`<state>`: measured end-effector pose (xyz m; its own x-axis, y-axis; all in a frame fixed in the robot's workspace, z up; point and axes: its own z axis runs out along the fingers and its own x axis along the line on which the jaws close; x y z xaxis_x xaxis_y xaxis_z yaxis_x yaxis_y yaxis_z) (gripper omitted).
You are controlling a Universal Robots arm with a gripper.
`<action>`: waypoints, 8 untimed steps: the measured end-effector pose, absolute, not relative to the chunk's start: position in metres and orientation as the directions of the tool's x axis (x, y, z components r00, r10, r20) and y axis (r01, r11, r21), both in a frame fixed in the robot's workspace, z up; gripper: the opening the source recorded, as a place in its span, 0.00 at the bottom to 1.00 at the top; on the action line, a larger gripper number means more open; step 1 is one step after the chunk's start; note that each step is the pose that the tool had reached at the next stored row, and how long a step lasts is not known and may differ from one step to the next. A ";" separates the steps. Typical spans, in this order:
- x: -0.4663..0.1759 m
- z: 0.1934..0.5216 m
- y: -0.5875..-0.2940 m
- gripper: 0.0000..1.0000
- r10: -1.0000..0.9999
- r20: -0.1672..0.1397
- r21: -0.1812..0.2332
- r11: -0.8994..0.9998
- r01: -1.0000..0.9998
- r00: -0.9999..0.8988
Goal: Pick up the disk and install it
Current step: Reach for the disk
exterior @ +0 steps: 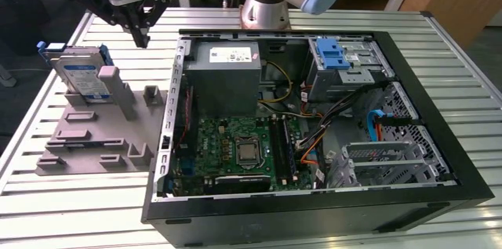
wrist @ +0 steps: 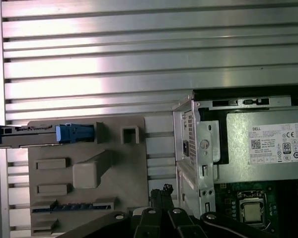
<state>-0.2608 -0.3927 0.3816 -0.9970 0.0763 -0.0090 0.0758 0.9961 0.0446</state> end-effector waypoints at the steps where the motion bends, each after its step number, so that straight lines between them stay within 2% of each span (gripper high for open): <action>1: -0.262 0.382 -0.393 0.11 0.076 -0.009 0.045 0.996 0.076 -0.997; 8: -0.267 0.381 -0.392 0.11 0.076 -0.009 0.045 0.996 0.076 -0.997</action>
